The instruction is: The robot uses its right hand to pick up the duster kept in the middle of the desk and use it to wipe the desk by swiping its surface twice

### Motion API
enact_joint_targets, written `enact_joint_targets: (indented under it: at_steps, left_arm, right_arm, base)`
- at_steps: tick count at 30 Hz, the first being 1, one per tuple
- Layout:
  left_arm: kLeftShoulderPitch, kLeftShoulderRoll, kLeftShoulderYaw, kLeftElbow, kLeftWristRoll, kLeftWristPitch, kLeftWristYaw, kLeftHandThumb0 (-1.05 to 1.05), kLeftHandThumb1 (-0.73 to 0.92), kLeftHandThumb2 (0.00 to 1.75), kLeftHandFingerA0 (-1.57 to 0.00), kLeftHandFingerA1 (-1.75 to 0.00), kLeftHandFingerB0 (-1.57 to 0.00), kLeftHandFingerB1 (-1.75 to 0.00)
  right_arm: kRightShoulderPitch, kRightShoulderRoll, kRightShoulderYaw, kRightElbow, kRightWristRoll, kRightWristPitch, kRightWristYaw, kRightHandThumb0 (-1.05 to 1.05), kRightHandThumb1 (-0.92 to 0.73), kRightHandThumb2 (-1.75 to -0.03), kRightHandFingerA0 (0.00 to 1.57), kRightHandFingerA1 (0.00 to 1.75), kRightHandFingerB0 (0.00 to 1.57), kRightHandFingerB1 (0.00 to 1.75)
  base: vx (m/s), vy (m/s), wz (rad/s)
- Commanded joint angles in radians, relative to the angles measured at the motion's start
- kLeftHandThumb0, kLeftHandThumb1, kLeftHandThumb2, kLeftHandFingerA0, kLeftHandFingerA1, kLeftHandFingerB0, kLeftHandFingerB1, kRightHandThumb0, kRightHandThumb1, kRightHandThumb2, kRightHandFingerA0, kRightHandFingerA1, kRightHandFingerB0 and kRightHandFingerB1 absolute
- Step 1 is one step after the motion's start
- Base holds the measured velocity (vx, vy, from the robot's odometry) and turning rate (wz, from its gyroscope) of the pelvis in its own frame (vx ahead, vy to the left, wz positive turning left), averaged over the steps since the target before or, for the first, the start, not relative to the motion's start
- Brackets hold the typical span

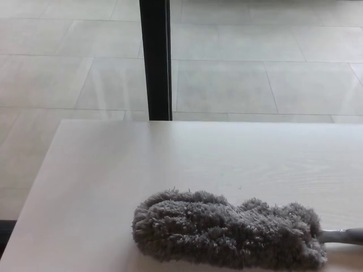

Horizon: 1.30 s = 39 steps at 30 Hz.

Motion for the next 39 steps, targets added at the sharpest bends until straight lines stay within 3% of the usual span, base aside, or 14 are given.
enact_joint_targets:
  at_steps: [1, 3, 4, 5, 6, 7, 11, 15, 16, 18, 21, 23, 38, 39]
  left_arm:
    - [-0.037, 0.069, 0.067, 0.059, -0.064, 0.018, -0.024, -0.47, 0.50, 0.55, -0.82, -0.69, -0.74, -0.53]
    - [-0.046, 0.064, 0.072, 0.075, -0.059, 0.017, -0.015, -0.45, 0.51, 0.55, -0.84, -0.73, -0.72, -0.51]
    - [-0.044, 0.060, 0.072, 0.082, -0.055, 0.002, -0.012, -0.45, 0.51, 0.55, -0.86, -0.73, -0.73, -0.51]
    - [-0.046, 0.058, 0.076, 0.086, -0.056, 0.001, -0.009, -0.44, 0.50, 0.55, -0.85, -0.70, -0.71, -0.51]
    - [-0.048, 0.057, 0.085, 0.089, -0.065, 0.002, -0.014, -0.44, 0.50, 0.55, -0.86, -0.74, -0.72, -0.52]
    - [-0.050, 0.059, 0.080, 0.086, -0.060, 0.008, -0.014, -0.45, 0.51, 0.55, -0.82, -0.73, -0.70, -0.51]
    - [-0.046, 0.064, 0.075, 0.083, -0.059, 0.011, -0.027, -0.45, 0.51, 0.55, -0.79, -0.70, -0.73, -0.52]
    - [-0.052, 0.063, 0.080, 0.085, -0.064, 0.009, -0.021, -0.46, 0.50, 0.55, -0.89, -0.83, -0.73, -0.52]
    - [-0.055, 0.062, 0.081, 0.085, -0.065, 0.011, -0.018, -0.47, 0.50, 0.55, -0.83, -0.78, -0.69, -0.50]
    - [-0.062, 0.062, 0.084, 0.086, -0.067, 0.018, -0.011, -0.45, 0.50, 0.55, -0.85, -0.83, -0.72, -0.51]
    - [-0.074, 0.057, 0.100, 0.085, -0.085, 0.016, -0.019, -0.44, 0.49, 0.55, -0.84, -0.71, -0.70, -0.51]
    - [-0.074, 0.058, 0.095, 0.088, -0.079, 0.013, -0.018, -0.44, 0.49, 0.55, -0.87, -0.84, -0.70, -0.51]
    - [-0.090, 0.071, 0.119, 0.097, -0.091, 0.028, -0.052, -0.43, 0.48, 0.55, -0.81, -0.74, -0.66, -0.52]
    - [-0.090, 0.071, 0.113, 0.095, -0.085, 0.024, -0.044, -0.48, 0.39, 0.82, -0.84, -0.81, -0.56, -0.63]
  right_arm:
    - [-0.120, -0.108, -0.146, 0.008, 0.131, -0.137, -0.040, -0.80, -0.66, -0.60, 0.61, 0.96, 0.28, 0.63]
    - [-0.185, -0.146, -0.168, -0.014, 0.134, -0.086, -0.007, -0.97, -0.61, -0.99, 0.54, 0.94, 0.07, 0.57]
    - [-0.222, -0.160, -0.177, -0.027, 0.138, -0.063, -0.008, -0.99, -0.76, -0.64, 0.56, 1.10, 0.02, 0.55]
    - [-0.264, -0.176, -0.190, -0.057, 0.150, -0.030, 0.007, -0.96, -0.60, -1.01, 0.76, 1.11, 0.00, 0.44]
    - [-0.307, -0.190, -0.201, -0.090, 0.160, 0.000, 0.016, -0.95, -0.79, -0.65, 0.74, 1.12, 0.00, 0.44]
    - [-0.373, -0.204, -0.214, -0.190, 0.187, 0.051, 0.025, -1.05, -0.82, -0.66, 0.25, 1.14, 0.00, 0.43]
    - [-0.475, -0.187, -0.210, -0.312, 0.152, -0.056, -0.043, -0.77, -0.56, -1.03, 0.69, 0.97, 0.00, 0.21]
    - [-0.549, -0.138, -0.105, -0.610, 0.090, 0.054, -0.022, -0.84, -0.80, -0.65, 0.20, 0.36, 0.09, 0.23]
    - [-0.554, -0.133, -0.079, -0.655, 0.085, 0.058, 0.005, -0.39, -0.34, -1.00, 0.01, 0.50, 0.00, 0.49]
    - [-0.554, -0.116, -0.013, -0.793, 0.085, 0.085, 0.074, -0.85, -0.77, -0.64, 0.16, 0.35, 0.13, 0.26]
    - [-0.543, -0.123, 0.093, -0.943, 0.020, 0.050, 0.141, -0.81, -0.61, -0.97, 0.14, 0.52, 0.08, 0.41]
    - [-0.546, -0.073, 0.133, -0.953, 0.069, -0.004, 0.180, -0.67, -0.66, -0.60, 0.27, 0.38, 0.27, 0.30]
    - [-0.441, -0.032, 0.559, -0.909, -0.261, -0.160, 0.155, -0.65, -0.64, -0.60, 0.40, 0.56, 0.27, 0.33]
    - [-0.440, -0.032, 0.571, -0.903, -0.253, -0.160, 0.166, -0.63, -0.64, -0.60, 0.38, 0.58, 0.24, 0.34]
  base:
    - [0.00, 0.000, 0.00]
    - [0.00, 0.000, 0.00]
    - [0.00, 0.000, 0.00]
    - [0.00, 0.000, 0.00]
    - [0.00, 0.000, 0.00]
    - [0.00, 0.000, 0.00]
    - [0.00, 0.000, 0.00]
    - [0.00, -0.001, 0.02]
    - [0.00, 0.000, 0.00]
    - [0.00, 0.000, 0.00]
    - [0.00, 0.000, 0.00]
    - [0.00, 0.000, 0.00]
    - [0.00, 0.000, 0.00]
    - [0.00, 0.000, 0.00]
